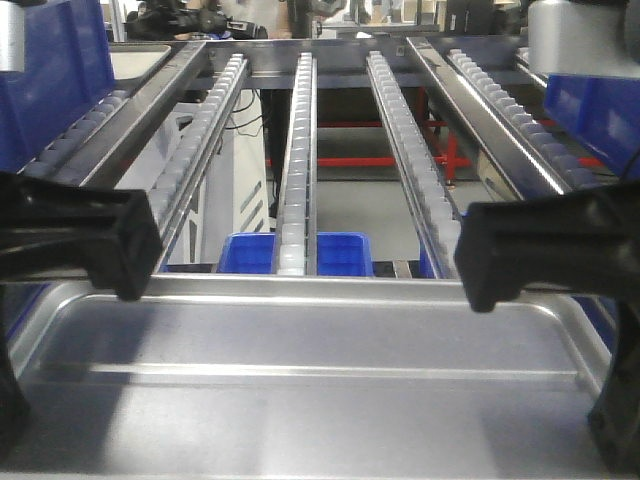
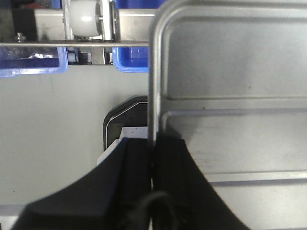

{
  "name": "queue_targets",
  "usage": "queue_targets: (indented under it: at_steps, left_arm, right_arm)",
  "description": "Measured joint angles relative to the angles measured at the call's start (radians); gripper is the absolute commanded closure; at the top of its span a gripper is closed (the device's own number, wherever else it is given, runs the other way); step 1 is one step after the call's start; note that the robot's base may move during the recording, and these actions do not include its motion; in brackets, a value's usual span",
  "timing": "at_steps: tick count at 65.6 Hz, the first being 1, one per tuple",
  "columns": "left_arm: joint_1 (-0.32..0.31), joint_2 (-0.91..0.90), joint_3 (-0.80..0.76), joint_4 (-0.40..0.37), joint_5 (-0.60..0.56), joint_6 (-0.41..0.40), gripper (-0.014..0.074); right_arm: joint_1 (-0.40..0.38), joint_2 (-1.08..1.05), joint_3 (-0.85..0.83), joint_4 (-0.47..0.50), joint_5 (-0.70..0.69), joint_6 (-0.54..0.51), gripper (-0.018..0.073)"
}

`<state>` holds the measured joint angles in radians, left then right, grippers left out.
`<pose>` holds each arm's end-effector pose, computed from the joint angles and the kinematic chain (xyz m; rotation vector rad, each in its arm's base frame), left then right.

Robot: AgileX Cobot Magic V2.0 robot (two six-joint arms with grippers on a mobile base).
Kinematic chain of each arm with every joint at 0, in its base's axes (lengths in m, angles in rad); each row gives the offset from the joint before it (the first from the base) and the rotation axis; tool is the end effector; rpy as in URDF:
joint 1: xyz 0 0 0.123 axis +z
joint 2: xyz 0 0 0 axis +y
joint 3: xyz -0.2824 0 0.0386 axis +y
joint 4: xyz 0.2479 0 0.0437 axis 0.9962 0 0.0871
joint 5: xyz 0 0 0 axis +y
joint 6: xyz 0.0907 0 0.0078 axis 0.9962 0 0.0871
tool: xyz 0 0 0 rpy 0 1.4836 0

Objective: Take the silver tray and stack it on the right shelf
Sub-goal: 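Hold the tray level with both grippers while the base backs away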

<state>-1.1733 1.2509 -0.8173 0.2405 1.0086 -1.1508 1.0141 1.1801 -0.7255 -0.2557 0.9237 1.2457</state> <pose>0.0987 -0.1877 0.2519 0.1840 2.8474 -0.1595 0.1191 0.1566 0.2439 0.1485 2.8080 0.2214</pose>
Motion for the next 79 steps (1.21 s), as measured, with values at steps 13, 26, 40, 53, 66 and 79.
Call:
queue_targets:
  at_steps: [13,26,40,53,66,79]
  left_arm:
    - [0.000,0.000,0.000,0.000,0.000,0.000,0.0697]
    - [0.000,0.000,0.000,0.000,0.000,0.000,0.0697]
    - [0.000,0.000,0.000,0.000,0.000,0.000,0.0697]
    - [0.000,0.000,0.000,0.000,0.000,0.000,0.0697]
    - [0.000,0.000,0.000,0.000,0.000,0.000,0.0697]
    - [0.000,0.000,0.000,0.000,0.000,0.000,0.0697]
  right_arm:
    - [0.000,0.000,0.000,0.000,0.000,0.000,0.0490]
    - [0.000,0.000,0.000,0.000,0.000,0.000,0.0490]
    - [0.000,0.000,0.000,0.000,0.000,-0.002,0.0490]
    - [0.000,0.000,0.000,0.000,0.000,-0.002,0.0490]
    - [0.000,0.000,0.000,0.000,0.000,-0.002,0.0490]
    - [0.000,0.000,0.000,0.000,0.000,-0.002,0.0490]
